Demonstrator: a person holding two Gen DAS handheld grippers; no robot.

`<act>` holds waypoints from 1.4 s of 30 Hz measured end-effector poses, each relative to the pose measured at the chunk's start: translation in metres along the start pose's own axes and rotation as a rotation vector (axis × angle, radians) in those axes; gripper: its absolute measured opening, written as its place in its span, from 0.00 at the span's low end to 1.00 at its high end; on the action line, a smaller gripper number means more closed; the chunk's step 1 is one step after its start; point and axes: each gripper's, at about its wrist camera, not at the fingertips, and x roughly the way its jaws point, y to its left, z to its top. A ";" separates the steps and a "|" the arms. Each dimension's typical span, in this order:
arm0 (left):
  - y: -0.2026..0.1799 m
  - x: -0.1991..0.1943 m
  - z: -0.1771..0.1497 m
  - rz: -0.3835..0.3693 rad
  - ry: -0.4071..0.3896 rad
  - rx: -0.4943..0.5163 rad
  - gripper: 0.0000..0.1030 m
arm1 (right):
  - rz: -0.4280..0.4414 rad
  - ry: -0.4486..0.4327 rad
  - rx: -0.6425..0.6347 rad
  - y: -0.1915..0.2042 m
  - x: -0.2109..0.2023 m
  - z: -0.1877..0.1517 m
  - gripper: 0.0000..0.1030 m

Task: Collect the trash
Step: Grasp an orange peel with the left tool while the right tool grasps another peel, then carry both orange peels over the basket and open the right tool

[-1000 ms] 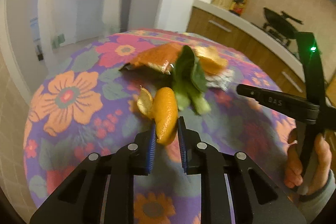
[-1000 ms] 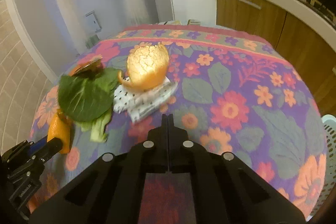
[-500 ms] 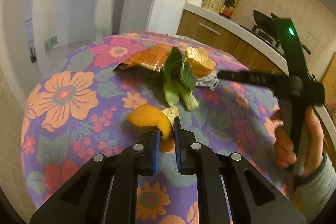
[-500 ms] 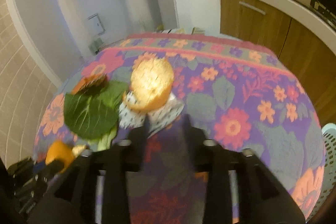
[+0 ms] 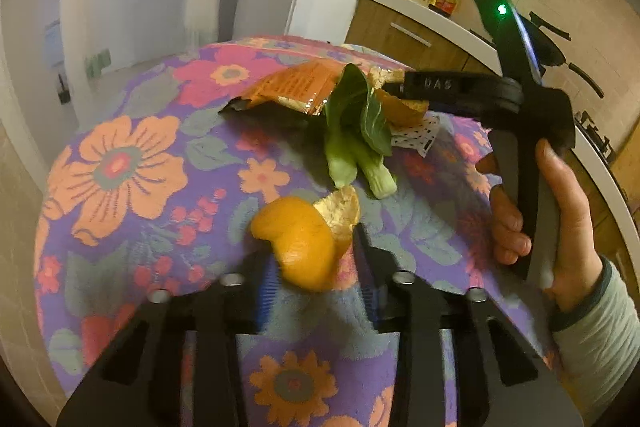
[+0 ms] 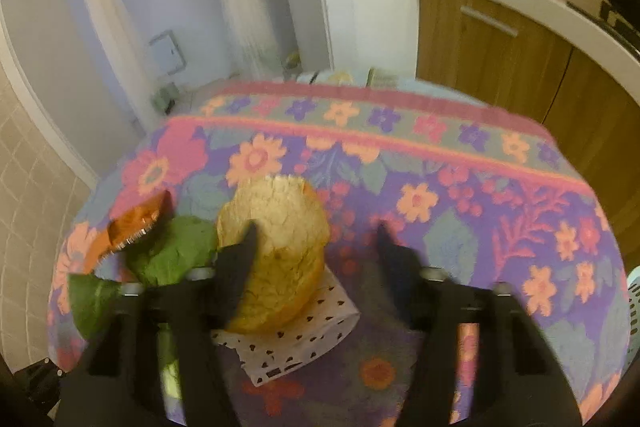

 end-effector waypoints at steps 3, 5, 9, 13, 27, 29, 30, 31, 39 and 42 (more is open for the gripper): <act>-0.003 -0.004 0.000 0.009 -0.032 0.005 0.13 | -0.011 0.001 -0.030 0.005 0.001 -0.001 0.03; -0.006 -0.009 -0.001 0.017 -0.061 0.023 0.11 | -0.004 -0.034 -0.045 0.007 -0.006 -0.003 0.03; -0.018 -0.022 0.000 0.003 -0.122 0.067 0.09 | -0.040 -0.119 -0.086 0.014 -0.031 -0.013 0.02; -0.040 -0.039 0.003 -0.045 -0.184 0.134 0.09 | -0.026 -0.178 -0.057 0.003 -0.064 -0.021 0.02; -0.156 -0.034 0.023 -0.300 -0.227 0.376 0.09 | -0.240 -0.362 0.149 -0.109 -0.194 -0.105 0.02; -0.182 -0.028 0.026 -0.338 -0.212 0.434 0.09 | -0.279 -0.366 0.191 -0.129 -0.203 -0.119 0.02; -0.194 -0.025 0.027 -0.348 -0.207 0.461 0.09 | -0.300 -0.364 0.234 -0.146 -0.210 -0.129 0.02; -0.206 -0.021 0.027 -0.358 -0.202 0.491 0.09 | -0.315 -0.358 0.270 -0.161 -0.215 -0.136 0.02; -0.290 0.020 0.023 -0.436 -0.146 0.618 0.09 | -0.418 -0.319 0.453 -0.241 -0.223 -0.183 0.02; -0.316 0.037 0.018 -0.455 -0.114 0.642 0.09 | -0.436 -0.304 0.488 -0.259 -0.223 -0.194 0.02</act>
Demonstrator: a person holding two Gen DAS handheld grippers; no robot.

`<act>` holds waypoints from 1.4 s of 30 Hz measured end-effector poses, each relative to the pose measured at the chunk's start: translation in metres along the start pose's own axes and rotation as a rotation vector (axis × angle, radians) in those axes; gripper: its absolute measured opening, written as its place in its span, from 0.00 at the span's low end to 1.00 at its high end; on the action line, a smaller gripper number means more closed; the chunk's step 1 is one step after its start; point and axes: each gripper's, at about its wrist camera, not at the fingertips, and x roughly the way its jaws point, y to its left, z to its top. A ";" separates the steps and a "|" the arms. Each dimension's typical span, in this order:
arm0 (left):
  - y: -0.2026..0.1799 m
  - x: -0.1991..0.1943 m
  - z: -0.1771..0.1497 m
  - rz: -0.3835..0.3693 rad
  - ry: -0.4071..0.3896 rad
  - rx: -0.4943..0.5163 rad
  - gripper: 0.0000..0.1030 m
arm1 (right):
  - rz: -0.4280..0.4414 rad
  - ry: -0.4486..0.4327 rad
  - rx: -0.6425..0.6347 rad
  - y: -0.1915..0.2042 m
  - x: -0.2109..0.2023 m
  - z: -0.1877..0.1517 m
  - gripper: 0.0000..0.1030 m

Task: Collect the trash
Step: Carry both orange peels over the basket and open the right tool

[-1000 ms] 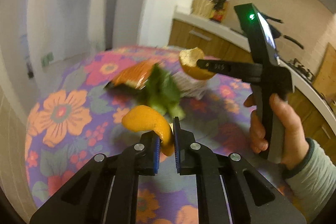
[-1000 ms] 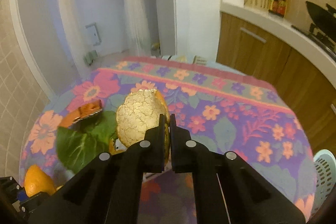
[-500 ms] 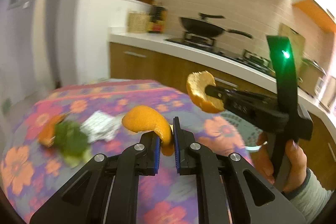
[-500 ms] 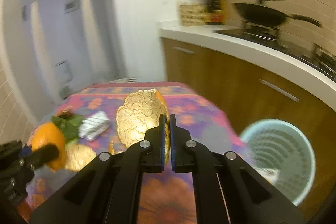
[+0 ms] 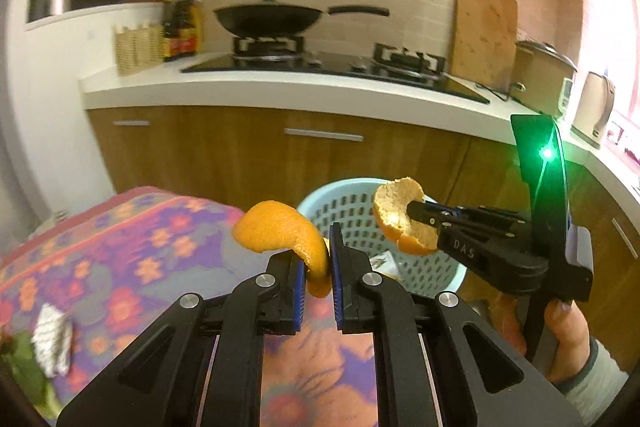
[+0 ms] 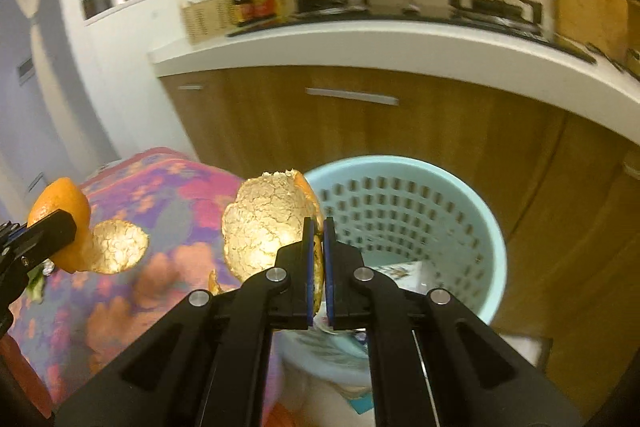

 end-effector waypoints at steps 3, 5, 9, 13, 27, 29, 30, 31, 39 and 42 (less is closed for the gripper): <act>-0.014 0.026 0.008 -0.025 0.026 0.022 0.09 | -0.021 0.033 0.048 -0.022 0.012 0.000 0.02; -0.024 0.040 0.012 -0.047 0.041 0.034 0.09 | -0.024 0.058 0.070 -0.033 0.019 0.001 0.03; -0.040 0.064 0.021 -0.083 0.062 0.050 0.09 | -0.014 0.104 0.114 -0.053 0.033 0.001 0.06; -0.052 0.089 0.025 -0.104 0.088 0.067 0.09 | -0.012 0.127 0.161 -0.072 0.040 -0.004 0.13; -0.063 0.118 0.023 -0.105 0.130 0.050 0.44 | -0.084 0.076 0.214 -0.104 0.015 -0.011 0.49; -0.059 0.106 0.023 -0.106 0.115 0.044 0.45 | -0.083 0.058 0.201 -0.096 0.009 -0.008 0.49; -0.057 0.101 0.024 -0.109 0.107 0.041 0.46 | -0.079 0.048 0.196 -0.092 0.005 -0.006 0.49; -0.055 0.093 0.024 -0.108 0.095 0.041 0.48 | -0.069 0.039 0.191 -0.087 0.001 -0.004 0.49; -0.053 0.095 0.035 -0.163 0.102 0.037 0.47 | -0.105 -0.015 0.174 -0.077 -0.024 0.004 0.52; -0.050 0.111 0.033 -0.223 0.175 0.026 0.50 | -0.117 -0.006 0.198 -0.088 -0.027 0.001 0.52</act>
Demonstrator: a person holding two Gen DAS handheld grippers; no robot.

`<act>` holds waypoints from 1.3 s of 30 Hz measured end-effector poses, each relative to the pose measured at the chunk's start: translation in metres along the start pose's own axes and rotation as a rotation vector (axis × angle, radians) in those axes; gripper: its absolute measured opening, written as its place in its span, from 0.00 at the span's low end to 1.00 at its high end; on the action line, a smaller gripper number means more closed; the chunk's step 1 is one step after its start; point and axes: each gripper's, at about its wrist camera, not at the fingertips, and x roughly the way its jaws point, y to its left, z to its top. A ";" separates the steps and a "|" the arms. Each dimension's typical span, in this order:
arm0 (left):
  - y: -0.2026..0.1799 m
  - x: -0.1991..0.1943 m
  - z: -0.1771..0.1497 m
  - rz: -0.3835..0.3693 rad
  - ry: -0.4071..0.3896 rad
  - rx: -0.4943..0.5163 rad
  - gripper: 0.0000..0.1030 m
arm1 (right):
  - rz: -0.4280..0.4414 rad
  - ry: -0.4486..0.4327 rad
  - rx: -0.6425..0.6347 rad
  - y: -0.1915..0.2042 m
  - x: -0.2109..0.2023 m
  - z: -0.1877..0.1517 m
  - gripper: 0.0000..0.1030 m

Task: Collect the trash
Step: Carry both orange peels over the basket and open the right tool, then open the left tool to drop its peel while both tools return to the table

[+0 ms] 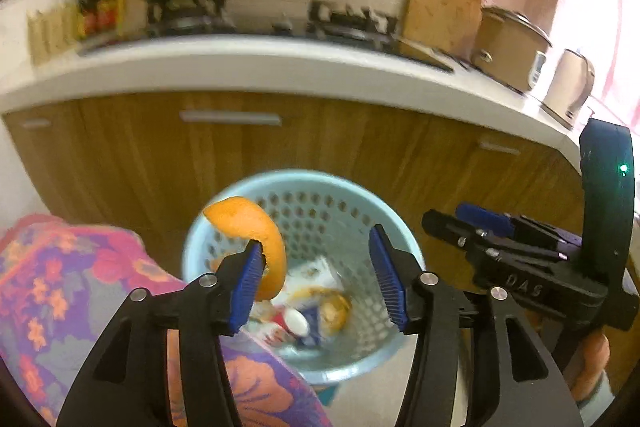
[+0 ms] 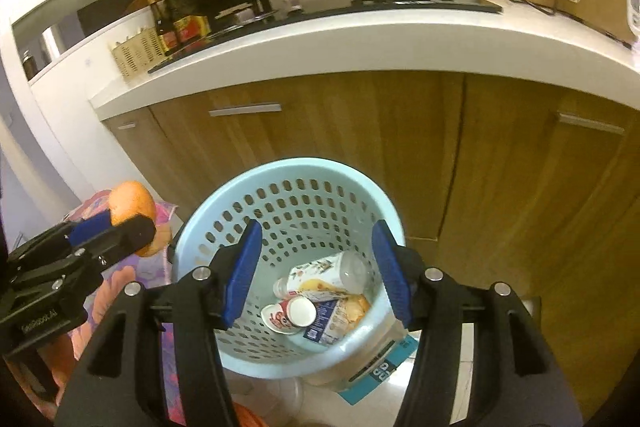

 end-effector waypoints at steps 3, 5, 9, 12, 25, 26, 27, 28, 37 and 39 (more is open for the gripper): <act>0.009 0.019 0.001 -0.041 0.106 -0.042 0.54 | -0.012 0.006 0.020 -0.010 0.001 -0.001 0.52; 0.011 0.028 0.000 -0.042 0.151 -0.044 0.58 | -0.010 0.012 0.038 -0.017 0.004 0.000 0.52; 0.011 0.043 -0.005 -0.019 0.248 -0.007 0.62 | -0.010 0.019 0.058 -0.026 0.008 -0.003 0.52; 0.007 0.052 -0.011 0.004 0.336 0.038 0.62 | -0.006 0.026 0.068 -0.029 0.011 -0.005 0.52; 0.013 0.031 -0.020 0.043 0.350 0.059 0.62 | 0.023 0.021 0.076 -0.025 0.007 -0.008 0.52; 0.014 0.018 -0.019 0.052 0.291 0.051 0.62 | 0.029 0.016 0.065 -0.021 0.005 -0.007 0.52; 0.013 0.010 -0.017 0.051 0.260 0.042 0.62 | 0.033 0.012 0.056 -0.019 0.003 -0.006 0.52; 0.015 -0.003 -0.017 0.047 0.207 0.020 0.62 | 0.040 0.005 0.044 -0.013 0.000 -0.005 0.52; 0.029 -0.095 -0.035 0.208 -0.048 -0.062 0.62 | 0.144 -0.057 -0.117 0.064 -0.030 -0.002 0.52; 0.037 -0.118 -0.043 0.263 -0.097 -0.089 0.62 | 0.178 -0.062 -0.154 0.087 -0.034 -0.005 0.53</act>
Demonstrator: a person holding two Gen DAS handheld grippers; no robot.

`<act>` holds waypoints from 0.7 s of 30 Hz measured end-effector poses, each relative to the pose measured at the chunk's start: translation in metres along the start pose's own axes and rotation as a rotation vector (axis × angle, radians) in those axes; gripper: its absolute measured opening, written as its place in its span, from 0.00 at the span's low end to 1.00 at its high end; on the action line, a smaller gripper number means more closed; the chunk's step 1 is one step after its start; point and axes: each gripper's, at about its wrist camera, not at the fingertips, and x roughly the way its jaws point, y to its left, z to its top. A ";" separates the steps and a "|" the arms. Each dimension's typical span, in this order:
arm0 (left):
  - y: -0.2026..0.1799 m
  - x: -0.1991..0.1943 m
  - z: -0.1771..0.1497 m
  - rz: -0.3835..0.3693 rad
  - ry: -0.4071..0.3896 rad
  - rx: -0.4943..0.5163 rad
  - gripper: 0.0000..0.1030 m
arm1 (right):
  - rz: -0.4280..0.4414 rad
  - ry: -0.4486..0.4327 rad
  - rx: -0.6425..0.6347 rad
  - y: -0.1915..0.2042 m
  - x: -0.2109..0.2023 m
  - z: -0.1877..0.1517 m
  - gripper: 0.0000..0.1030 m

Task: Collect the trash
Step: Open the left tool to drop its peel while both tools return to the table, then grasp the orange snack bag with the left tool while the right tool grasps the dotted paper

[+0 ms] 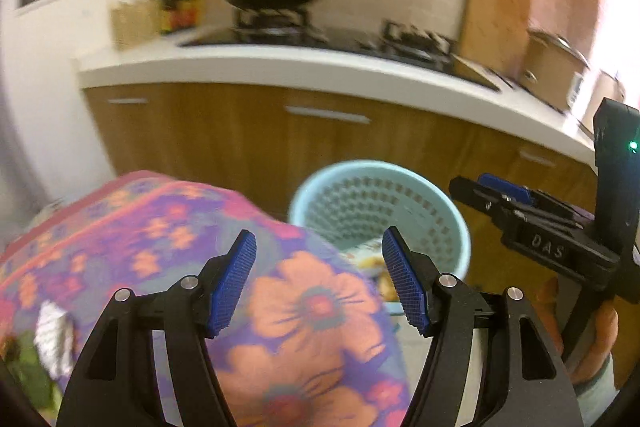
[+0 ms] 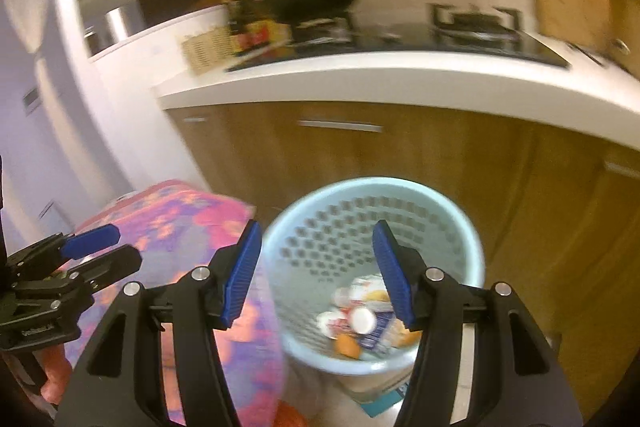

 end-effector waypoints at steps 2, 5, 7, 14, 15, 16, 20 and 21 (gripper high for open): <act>0.016 -0.020 -0.006 0.053 -0.055 -0.037 0.62 | 0.041 0.003 -0.034 0.026 0.003 0.000 0.53; 0.045 -0.049 -0.017 0.144 -0.115 -0.111 0.62 | 0.101 0.015 -0.083 0.068 0.009 -0.002 0.53; 0.063 -0.067 -0.027 0.203 -0.144 -0.144 0.62 | 0.139 0.034 -0.125 0.094 0.014 -0.003 0.53; 0.137 -0.133 -0.072 0.450 -0.198 -0.253 0.62 | 0.289 0.091 -0.287 0.194 0.032 -0.013 0.53; 0.145 -0.140 -0.079 0.473 -0.201 -0.266 0.62 | 0.304 0.093 -0.305 0.208 0.036 -0.015 0.53; 0.157 -0.148 -0.087 0.513 -0.206 -0.291 0.62 | 0.318 0.095 -0.321 0.218 0.040 -0.017 0.53; 0.200 -0.165 -0.113 0.567 -0.205 -0.421 0.62 | 0.346 0.105 -0.369 0.257 0.058 -0.024 0.53; 0.209 -0.167 -0.118 0.567 -0.197 -0.448 0.62 | 0.350 0.109 -0.382 0.267 0.065 -0.028 0.53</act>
